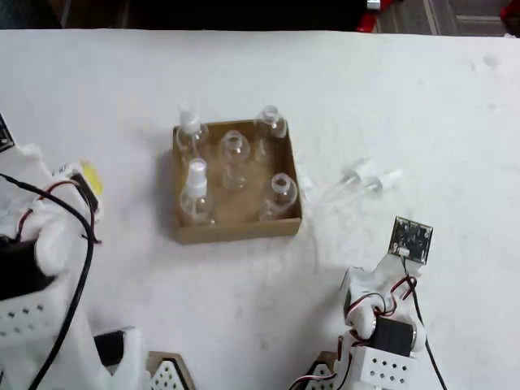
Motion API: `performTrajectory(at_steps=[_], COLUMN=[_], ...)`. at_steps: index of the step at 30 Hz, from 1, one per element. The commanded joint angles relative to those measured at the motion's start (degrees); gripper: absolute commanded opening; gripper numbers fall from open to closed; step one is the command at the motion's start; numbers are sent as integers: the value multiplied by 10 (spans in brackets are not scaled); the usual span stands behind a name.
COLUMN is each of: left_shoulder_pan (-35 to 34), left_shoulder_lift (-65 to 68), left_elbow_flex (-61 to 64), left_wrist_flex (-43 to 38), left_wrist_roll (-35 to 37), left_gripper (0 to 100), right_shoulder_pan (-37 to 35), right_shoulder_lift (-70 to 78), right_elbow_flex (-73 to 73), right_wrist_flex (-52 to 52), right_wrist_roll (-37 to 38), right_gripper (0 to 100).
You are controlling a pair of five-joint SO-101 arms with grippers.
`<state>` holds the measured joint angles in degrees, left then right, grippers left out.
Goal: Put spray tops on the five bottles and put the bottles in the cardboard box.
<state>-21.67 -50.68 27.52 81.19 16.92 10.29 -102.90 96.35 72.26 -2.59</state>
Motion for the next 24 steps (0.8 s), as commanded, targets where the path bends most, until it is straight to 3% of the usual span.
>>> performTrajectory(at_steps=[1, 10, 12, 16, 24], left_shoulder_pan=[-11, -10, -13, -10, -10], left_shoulder_lift=[-6, -6, -6, -6, -6], left_elbow_flex=[108, 377, 409, 443, 447], left_wrist_flex=[-63, -372, -413, -439, -434], left_wrist_roll=[4, 3, -25, -105, -109], left_gripper=[120, 120, 120, 119, 117], right_shoulder_pan=[7, 7, 7, 7, 7], right_shoulder_lift=[-2, -2, -2, -2, -2], right_elbow_flex=[5, 5, 5, 5, 5], right_wrist_flex=[5, 5, 5, 5, 5], right_wrist_roll=[-4, -4, -4, -4, -4], right_gripper=[128, 128, 128, 128, 128])
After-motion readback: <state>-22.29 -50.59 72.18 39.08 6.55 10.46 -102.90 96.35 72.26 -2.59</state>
